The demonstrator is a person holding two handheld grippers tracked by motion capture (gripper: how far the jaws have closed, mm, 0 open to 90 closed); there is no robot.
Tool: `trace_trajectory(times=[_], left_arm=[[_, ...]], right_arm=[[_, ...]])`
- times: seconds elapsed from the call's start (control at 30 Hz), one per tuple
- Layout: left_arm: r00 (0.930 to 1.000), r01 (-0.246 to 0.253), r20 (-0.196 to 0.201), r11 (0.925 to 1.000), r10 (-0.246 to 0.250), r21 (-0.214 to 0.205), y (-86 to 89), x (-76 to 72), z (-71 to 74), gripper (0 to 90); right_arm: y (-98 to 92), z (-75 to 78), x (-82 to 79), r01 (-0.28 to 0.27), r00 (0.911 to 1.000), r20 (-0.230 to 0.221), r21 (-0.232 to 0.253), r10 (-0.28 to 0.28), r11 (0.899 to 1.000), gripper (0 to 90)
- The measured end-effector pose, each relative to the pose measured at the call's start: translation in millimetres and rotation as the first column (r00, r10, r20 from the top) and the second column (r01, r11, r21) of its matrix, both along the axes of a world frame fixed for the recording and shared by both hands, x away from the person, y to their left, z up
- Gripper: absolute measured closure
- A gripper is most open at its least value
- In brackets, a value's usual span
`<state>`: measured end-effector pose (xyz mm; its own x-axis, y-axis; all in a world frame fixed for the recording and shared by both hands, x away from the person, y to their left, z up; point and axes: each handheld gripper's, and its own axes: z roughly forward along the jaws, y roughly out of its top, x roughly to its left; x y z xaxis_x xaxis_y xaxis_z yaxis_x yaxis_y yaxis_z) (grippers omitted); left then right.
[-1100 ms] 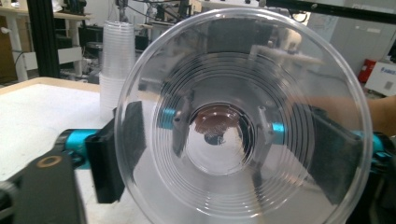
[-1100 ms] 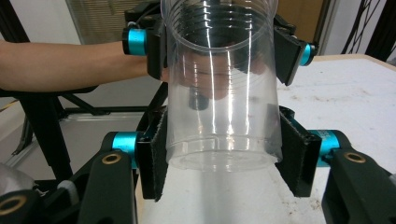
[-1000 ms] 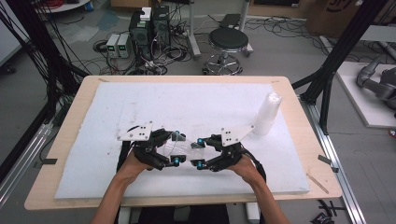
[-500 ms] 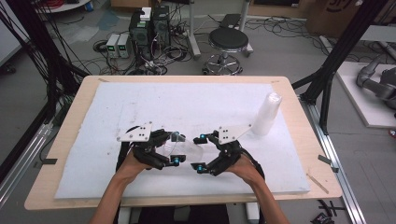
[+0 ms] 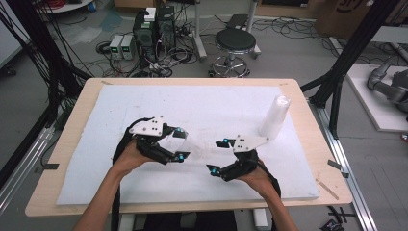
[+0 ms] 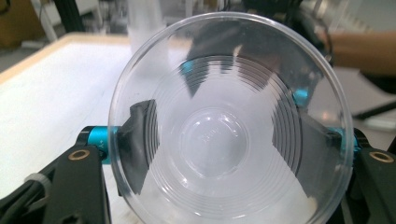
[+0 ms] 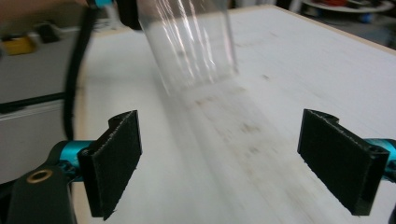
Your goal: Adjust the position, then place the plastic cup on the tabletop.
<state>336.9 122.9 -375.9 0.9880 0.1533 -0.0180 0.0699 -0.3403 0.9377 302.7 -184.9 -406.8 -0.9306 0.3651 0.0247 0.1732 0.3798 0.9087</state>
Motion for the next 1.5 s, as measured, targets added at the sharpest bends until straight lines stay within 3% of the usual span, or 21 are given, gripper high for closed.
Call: trace_trajectory(times=[0.13, 0.2, 0.4, 0.5, 0.53, 0.63, 0.73, 0.77, 0.9, 1.03, 1.2, 1.33, 1.37, 1.5], left_arm=[[1.0, 0.002, 0.002, 0.9947, -0.002, 0.103, -3.8, 11.2, 5.8, 31.0], [1.0, 0.009, -0.001, 0.9874, -0.009, 0.158, -6.9, 16.9, 6.9, 31.0], [0.9997, 0.024, -0.008, 0.9502, -0.023, 0.311, -19.5, 32.7, 5.6, 30.8], [0.9999, 0.013, 0.004, 0.925, -0.016, 0.38, -26.2, 40.9, 4.7, 30.6], [0.9999, 0.008, 0.005, 0.9178, -0.011, 0.397, -28.6, 44.2, 4.5, 30.6], [0.9999, 0.01, -0.007, 0.9063, -0.008, 0.422, -32.4, 50.5, 4.4, 30.6], [0.9999, 0.015, -0.006, 0.8875, -0.014, 0.46, -35.3, 55.9, 4.7, 30.7], [0.9999, 0.013, -0.005, 0.8861, -0.012, 0.463, -35.9, 56.9, 4.4, 30.7], [0.9999, 0.008, -0.01, 0.8653, -0.003, 0.501, -37.9, 61.0, 3.4, 30.9], [1.0, 0.005, -0.009, 0.8697, 0.0, 0.493, -38.4, 62.0, 5.0, 30.8], [0.9999, 0.001, -0.009, 0.8681, 0.004, 0.496, -38.7, 64.0, 5.8, 30.8], [0.9998, -0.007, -0.01, 0.86, 0.014, 0.51, -39.0, 66.0, 3.9, 30.8], [0.9997, -0.014, -0.009, 0.8626, 0.021, 0.506, -39.3, 66.6, 3.0, 30.8], [0.9993, -0.027, -0.008, 0.8584, 0.036, 0.512, -40.7, 68.8, -1.0, 30.8]], right_arm=[[-15.1, -7.4, -1.1, 0.094, 0.9956, 0.002, -0.031, -0.094, 0.995, 13.5], [-22.4, -10.6, -1.6, 0.135, 0.9909, 0.0, -0.047, -0.135, 0.99, 13.5], [-44.2, -22.0, -0.5, 0.28, 0.96, 0.013, -0.073, -0.28, 0.957, 13.6], [-53.4, -28.4, 0.6, 0.335, 0.942, 0.022, -0.101, -0.335, 0.937, 13.6], [-56.3, -30.3, 1.2, 0.351, 0.9362, 0.027, -0.108, -0.35, 0.93, 13.6], [-62.3, -34.5, 2.3, 0.375, 0.9267, 0.024, -0.112, -0.375, 0.92, 13.6], [-65.8, -37.6, 3.3, 0.394, 0.9189, 0.025, -0.11, -0.394, 0.913, 13.6], [-66.4, -38.8, 3.5, 0.396, 0.9179, 0.021, -0.108, -0.396, 0.912, 13.6], [-66.2, -44.5, 5.0, 0.397, 0.9171, 0.013, -0.107, -0.398, 0.911, 13.6], [-66.9, -46.2, 5.2, 0.397, 0.9175, 0.013, -0.103, -0.398, 0.912, 13.6], [-68.2, -46.3, 5.3, 0.401, 0.9152, 0.002, -0.09, -0.403, 0.911, 13.6], [-67.6, -46.5, 5.0, 0.396, 0.9177, 0.005, -0.094, -0.397, 0.913, 13.6], [-67.8, -46.5, 5.2, 0.393, 0.9188, 0.004, -0.095, -0.395, 0.914, 13.7], [-66.9, -46.6, 5.0, 0.392, 0.9194, 0.004, -0.102, -0.393, 0.914, 14.1]])
